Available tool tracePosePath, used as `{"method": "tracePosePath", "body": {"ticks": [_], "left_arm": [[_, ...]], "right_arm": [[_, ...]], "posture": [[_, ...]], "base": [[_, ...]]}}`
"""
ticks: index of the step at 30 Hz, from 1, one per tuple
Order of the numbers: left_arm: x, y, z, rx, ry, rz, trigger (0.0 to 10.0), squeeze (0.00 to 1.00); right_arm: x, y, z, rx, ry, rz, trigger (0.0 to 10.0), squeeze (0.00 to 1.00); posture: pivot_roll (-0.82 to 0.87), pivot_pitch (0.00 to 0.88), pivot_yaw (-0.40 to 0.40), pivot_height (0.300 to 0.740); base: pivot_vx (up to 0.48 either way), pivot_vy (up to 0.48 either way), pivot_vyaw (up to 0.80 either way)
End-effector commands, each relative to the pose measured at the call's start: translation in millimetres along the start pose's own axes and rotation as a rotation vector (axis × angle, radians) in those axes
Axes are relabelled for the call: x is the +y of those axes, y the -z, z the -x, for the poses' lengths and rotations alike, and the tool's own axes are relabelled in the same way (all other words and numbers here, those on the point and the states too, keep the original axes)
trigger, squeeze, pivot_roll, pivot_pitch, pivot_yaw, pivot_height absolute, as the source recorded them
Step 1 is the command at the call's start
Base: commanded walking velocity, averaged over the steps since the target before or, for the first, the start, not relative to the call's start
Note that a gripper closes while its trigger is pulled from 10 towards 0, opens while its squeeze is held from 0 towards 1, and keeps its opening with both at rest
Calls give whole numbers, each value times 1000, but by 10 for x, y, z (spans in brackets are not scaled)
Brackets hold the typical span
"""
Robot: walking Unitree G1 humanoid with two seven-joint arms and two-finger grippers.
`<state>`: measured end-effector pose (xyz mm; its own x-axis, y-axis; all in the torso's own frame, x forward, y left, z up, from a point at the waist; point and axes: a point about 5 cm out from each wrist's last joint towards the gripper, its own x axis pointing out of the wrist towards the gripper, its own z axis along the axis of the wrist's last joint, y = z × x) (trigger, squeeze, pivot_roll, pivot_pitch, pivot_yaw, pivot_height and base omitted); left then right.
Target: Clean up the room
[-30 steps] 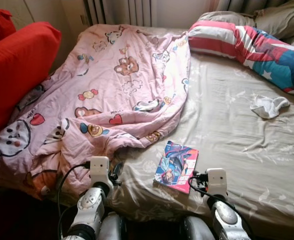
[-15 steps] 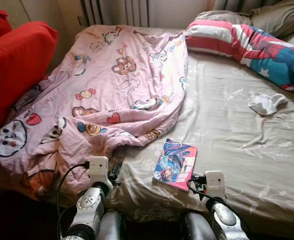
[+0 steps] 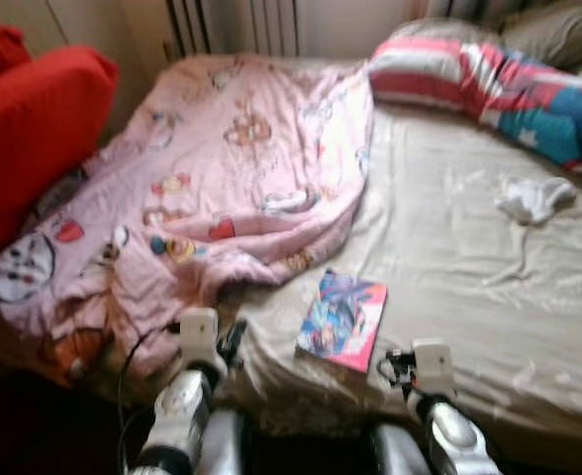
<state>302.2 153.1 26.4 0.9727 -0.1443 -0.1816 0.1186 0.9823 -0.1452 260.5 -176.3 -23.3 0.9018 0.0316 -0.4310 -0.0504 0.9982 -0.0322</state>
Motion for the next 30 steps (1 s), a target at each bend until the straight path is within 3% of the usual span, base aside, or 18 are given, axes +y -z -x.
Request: {"method": "tracePosePath", "body": {"ticks": [1, 12, 30], "left_arm": [[76, 55, 45, 26, -21, 3, 10000, 0], [71, 44, 35, 28, -12, 1, 10000, 0], [57, 42, 36, 26, 3, -2, 10000, 0]], "right_arm": [[84, 49, 15, 14, -29, -1, 10000, 0], [103, 45, 16, 1, -37, -46, 10000, 0], [68, 75, 27, 14, -16, -65, 10000, 0]], "posture": [[-58, 148, 38, 623], [-61, 153, 41, 623], [-59, 159, 42, 623]], "base": [[0, 0, 600], [69, 0, 0], [369, 0, 0]]}}
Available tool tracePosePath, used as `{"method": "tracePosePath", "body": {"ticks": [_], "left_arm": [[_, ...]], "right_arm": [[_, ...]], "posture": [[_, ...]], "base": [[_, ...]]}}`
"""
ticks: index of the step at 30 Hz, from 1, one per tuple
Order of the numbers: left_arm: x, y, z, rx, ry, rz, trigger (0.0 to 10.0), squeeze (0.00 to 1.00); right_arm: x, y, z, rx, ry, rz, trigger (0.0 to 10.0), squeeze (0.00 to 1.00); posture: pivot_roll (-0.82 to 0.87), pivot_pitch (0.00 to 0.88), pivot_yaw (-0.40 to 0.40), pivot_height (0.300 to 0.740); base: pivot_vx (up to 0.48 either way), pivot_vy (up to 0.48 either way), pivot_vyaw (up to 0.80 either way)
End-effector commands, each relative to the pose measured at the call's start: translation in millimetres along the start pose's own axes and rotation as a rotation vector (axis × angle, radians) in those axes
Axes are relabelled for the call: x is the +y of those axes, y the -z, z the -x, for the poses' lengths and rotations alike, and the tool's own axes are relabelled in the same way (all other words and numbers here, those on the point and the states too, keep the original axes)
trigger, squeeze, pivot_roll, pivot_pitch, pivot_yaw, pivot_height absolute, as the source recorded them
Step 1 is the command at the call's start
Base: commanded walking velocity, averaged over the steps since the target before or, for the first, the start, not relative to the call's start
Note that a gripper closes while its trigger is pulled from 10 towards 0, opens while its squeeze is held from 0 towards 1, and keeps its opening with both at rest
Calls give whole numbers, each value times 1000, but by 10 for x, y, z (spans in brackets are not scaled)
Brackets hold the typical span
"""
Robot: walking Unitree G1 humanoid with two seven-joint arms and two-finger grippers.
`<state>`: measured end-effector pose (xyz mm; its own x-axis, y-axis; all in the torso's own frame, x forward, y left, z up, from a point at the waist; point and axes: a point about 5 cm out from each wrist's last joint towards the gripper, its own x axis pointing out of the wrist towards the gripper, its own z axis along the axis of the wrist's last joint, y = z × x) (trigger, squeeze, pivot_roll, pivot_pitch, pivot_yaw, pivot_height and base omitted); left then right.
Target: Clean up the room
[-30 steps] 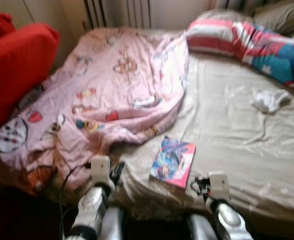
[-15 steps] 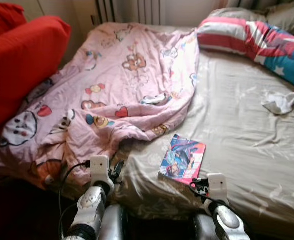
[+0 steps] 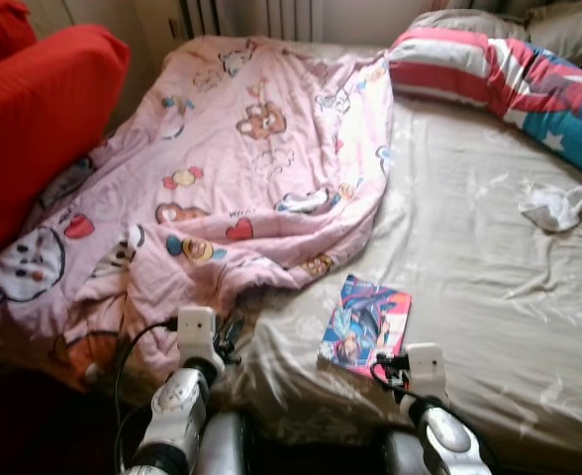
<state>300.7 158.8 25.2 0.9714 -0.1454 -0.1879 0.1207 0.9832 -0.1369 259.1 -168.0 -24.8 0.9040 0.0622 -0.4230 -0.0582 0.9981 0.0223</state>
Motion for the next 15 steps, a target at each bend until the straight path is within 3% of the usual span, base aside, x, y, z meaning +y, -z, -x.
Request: {"method": "tracePosePath", "body": {"ticks": [1, 15], "left_arm": [[1, 34, 14, 19, 3, 6, 10000, 0], [1, 34, 14, 19, 3, 6, 10000, 0]], "right_arm": [[-17, 58, 25, 22, 15, -20, 10000, 0], [-17, 58, 25, 22, 15, -20, 10000, 0]], "posture": [[-59, 159, 42, 623], [-59, 159, 42, 623]], "base": [[420, 0, 0], [420, 0, 0]]}}
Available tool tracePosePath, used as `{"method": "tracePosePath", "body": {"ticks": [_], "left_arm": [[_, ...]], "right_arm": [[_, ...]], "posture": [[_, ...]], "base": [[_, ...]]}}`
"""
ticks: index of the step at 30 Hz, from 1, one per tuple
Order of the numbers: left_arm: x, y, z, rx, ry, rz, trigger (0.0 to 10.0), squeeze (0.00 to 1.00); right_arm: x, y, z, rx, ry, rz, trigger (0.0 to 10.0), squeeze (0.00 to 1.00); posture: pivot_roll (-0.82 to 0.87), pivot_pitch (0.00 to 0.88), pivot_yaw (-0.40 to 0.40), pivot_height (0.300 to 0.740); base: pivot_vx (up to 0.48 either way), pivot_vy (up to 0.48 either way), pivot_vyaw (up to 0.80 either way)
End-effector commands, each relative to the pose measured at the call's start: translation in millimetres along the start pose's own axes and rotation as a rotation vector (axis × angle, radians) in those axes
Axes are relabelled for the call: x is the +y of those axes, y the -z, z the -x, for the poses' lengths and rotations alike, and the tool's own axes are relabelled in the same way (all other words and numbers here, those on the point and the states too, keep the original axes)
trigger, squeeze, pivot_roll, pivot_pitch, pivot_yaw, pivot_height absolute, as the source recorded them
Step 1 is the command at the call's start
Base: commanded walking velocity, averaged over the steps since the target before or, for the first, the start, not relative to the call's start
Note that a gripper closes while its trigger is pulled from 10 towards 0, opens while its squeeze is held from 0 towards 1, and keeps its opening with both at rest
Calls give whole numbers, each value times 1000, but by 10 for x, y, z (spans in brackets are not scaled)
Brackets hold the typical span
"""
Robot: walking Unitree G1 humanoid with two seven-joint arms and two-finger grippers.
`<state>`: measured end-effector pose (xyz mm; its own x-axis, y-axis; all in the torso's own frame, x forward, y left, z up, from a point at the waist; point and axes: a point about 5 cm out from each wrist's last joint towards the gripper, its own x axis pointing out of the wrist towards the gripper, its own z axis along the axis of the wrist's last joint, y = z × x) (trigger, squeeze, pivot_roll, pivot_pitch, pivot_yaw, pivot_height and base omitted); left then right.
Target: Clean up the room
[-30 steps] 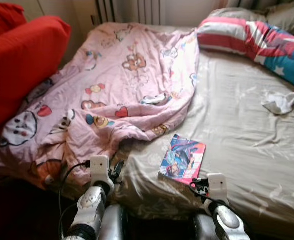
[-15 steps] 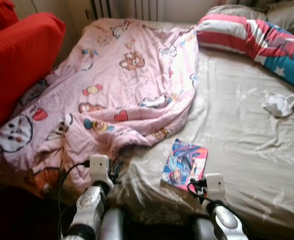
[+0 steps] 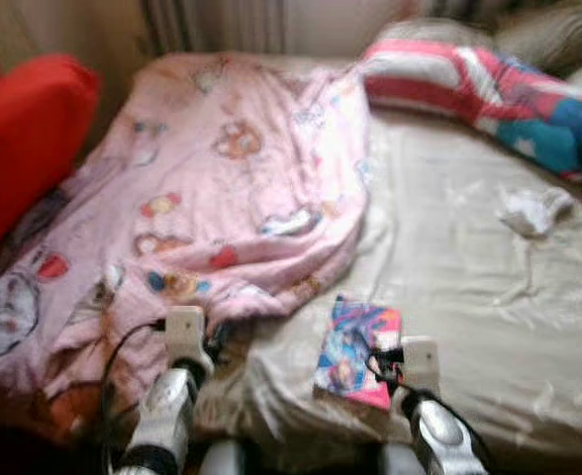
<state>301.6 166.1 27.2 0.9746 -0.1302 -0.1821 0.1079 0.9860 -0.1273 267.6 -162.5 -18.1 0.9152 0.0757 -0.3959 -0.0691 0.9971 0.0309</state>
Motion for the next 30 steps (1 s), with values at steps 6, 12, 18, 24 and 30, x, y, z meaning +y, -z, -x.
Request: {"method": "tracePosePath", "body": {"ticks": [6, 12, 18, 24, 30], "left_arm": [[-70, 63, 11, 27, 18, 13, 10000, 0], [-70, 63, 11, 27, 18, 13, 10000, 0], [-69, 63, 11, 28, 18, 13, 10000, 0], [11, -299, 27, -110, 70, -48, 10000, 0], [71, -363, 63, -129, 49, -53, 10000, 0]], "right_arm": [[-69, 154, 82, 51, 29, -16, 10000, 0], [-69, 154, 82, 51, 29, -16, 10000, 0], [-69, 151, 80, 51, 30, -19, 10000, 0], [214, -179, -140, 2, -108, -171, 10000, 1000], [279, -270, -186, -11, -145, -154, 10000, 1000]], "posture": [[-59, 159, 42, 623], [-59, 159, 42, 623], [-59, 159, 42, 623], [44, 292, 104, 623], [71, 326, 108, 623]], "base": [[420, 0, 0], [420, 0, 0], [420, 0, 0], [0, 0, 0], [0, 0, 0]]}}
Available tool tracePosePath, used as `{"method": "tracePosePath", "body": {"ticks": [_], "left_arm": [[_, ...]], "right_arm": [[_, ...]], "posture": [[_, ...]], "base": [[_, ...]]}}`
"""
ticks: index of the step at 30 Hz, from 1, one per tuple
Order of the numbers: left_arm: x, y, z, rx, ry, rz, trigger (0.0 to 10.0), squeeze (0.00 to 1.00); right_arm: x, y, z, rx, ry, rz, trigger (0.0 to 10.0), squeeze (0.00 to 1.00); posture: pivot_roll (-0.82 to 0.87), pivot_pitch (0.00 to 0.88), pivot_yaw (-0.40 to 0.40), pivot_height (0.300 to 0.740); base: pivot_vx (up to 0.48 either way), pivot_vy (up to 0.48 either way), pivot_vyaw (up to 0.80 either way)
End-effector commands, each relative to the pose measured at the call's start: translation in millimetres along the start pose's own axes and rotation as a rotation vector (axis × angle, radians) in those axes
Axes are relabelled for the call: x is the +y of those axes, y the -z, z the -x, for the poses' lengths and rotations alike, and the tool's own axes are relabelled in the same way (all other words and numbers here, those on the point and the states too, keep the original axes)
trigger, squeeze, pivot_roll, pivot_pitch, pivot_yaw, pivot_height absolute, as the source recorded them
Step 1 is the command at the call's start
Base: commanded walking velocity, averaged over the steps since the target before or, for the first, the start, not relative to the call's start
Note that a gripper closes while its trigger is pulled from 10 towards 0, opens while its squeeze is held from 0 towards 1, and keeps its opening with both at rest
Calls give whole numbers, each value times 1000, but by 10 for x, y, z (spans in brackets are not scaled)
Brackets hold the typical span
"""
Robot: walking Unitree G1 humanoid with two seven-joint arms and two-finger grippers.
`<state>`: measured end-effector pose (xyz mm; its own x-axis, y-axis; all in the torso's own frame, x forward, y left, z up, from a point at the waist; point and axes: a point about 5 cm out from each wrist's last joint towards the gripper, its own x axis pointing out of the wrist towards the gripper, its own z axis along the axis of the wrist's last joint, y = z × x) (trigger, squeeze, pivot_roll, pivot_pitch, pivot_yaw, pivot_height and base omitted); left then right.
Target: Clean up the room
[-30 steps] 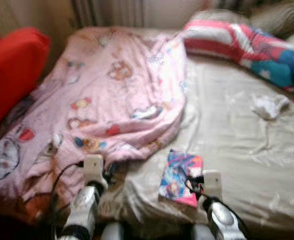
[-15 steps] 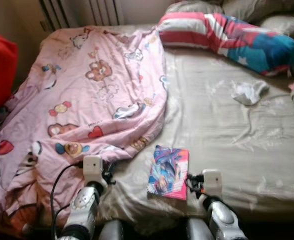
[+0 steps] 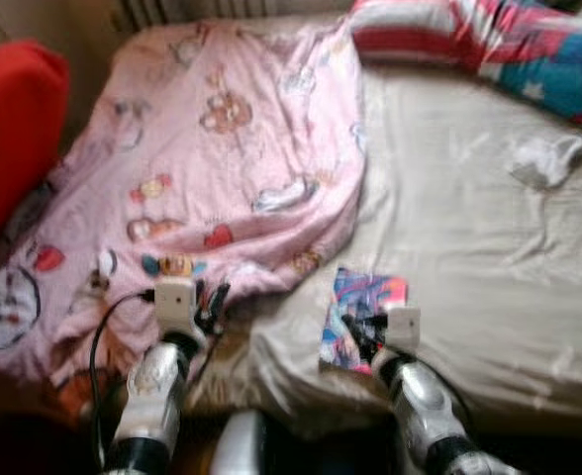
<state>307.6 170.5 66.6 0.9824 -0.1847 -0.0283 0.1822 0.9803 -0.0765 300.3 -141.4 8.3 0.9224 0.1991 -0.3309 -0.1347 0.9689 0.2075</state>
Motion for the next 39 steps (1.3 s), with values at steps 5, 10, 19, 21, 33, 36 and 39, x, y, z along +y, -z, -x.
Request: {"method": "tracePosePath", "body": {"ticks": [5, 10, 19, 21, 33, 36, 39], "left_arm": [[63, 6, 97, 31, -24, 9, 10000, 0], [52, 16, 127, 41, -28, 12, 10000, 0], [89, -14, 220, 59, -38, 5, 10000, 0], [90, -12, 233, 63, -39, 2, 10000, 0], [107, -17, 288, 83, -44, -7, 10000, 0], [105, -23, 300, 86, -42, -10, 10000, 0], [105, -25, 310, 87, -41, -14, 10000, 0]], "right_arm": [[88, 89, -2, 50, -3, 8, 10000, 0], [69, 156, 22, 82, 25, -13, 10000, 0], [-25, 142, 23, 76, 135, -129, 10000, 0], [-35, 144, 25, 74, 150, -148, 10000, 0], [-88, 315, 127, 99, 190, -228, 10000, 0], [-70, 343, 135, 113, 167, -237, 10000, 0], [-28, 363, 134, 123, 131, -236, 10000, 0]], "posture": [[74, 335, 105, 623], [82, 337, 106, 623], [104, 364, 119, 623], [105, 365, 120, 623], [114, 374, 127, 623], [121, 375, 129, 623], [125, 376, 130, 623]], "base": [[0, 0, 0], [0, 0, 0], [0, 0, 0], [0, 0, 0], [0, 0, 0], [0, 0, 0], [0, 0, 0]]}}
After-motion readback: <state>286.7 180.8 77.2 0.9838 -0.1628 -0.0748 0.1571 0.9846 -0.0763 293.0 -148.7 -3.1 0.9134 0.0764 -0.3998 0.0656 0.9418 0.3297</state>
